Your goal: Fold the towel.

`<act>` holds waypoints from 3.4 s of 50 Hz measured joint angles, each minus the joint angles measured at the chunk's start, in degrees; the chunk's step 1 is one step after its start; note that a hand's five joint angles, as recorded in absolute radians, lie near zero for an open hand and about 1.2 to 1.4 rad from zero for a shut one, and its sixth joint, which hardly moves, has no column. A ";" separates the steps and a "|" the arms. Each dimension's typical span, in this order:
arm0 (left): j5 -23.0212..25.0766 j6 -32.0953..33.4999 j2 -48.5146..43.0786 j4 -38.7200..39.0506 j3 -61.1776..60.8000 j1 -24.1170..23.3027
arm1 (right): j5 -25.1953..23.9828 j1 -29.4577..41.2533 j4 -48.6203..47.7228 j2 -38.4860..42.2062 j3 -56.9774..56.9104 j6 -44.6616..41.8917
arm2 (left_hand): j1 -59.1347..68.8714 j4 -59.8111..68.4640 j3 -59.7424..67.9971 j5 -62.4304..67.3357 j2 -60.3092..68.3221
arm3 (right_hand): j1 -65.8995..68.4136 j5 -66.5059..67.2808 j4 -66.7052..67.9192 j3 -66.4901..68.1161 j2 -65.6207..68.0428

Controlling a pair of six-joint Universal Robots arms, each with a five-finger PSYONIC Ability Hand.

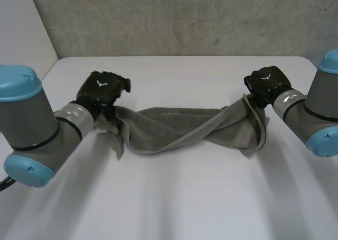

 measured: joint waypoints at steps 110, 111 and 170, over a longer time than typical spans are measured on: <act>-0.24 4.46 4.86 18.77 -14.96 4.71 | -15.73 -2.63 14.93 -14.64 14.15 -16.95 | 48.74 52.45 54.57 51.61 52.31 | 0.49 0.18 0.46 0.00 0.05; -0.04 5.75 5.35 18.79 -16.61 4.75 | -15.64 -3.21 15.47 -14.67 15.59 -18.31 | 48.74 52.45 54.58 51.61 52.31 | 0.49 0.19 0.46 0.00 0.05; -0.93 2.22 8.59 16.32 -20.65 6.31 | -11.19 -6.97 -10.38 -21.42 43.01 4.25 | 48.74 52.45 54.59 51.61 52.31 | -50.86 -52.31 -51.43 -50.95 -49.88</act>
